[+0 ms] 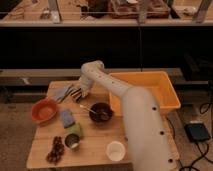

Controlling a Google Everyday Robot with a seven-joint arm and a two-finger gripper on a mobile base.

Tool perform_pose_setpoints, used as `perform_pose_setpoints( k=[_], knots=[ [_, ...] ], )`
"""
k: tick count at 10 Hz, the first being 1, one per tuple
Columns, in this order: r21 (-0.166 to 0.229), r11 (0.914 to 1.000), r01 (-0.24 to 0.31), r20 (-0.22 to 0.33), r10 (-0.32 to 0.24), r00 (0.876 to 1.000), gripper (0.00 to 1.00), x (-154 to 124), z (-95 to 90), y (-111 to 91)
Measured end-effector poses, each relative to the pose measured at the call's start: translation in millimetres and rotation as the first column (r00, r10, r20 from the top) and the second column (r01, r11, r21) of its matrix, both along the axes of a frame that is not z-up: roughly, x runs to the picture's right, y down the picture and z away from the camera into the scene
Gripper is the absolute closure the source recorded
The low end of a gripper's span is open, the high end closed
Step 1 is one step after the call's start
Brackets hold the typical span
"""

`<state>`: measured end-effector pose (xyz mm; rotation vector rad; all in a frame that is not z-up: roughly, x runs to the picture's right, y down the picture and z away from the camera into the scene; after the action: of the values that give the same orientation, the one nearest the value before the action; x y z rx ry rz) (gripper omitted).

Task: Wipe table surface with eraser

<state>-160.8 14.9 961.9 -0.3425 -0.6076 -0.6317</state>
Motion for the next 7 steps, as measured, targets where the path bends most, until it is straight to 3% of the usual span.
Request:
perform_pose_setpoints(
  k=[3, 7],
  knots=[
    [-0.003, 0.9996, 0.029, 0.03, -0.029, 0.999, 0.9, 6.6, -31.3, 26.2],
    [-0.009, 0.9996, 0.027, -0.013, -0.027, 1.0, 0.9, 62.1, -37.3, 38.6]
  ],
)
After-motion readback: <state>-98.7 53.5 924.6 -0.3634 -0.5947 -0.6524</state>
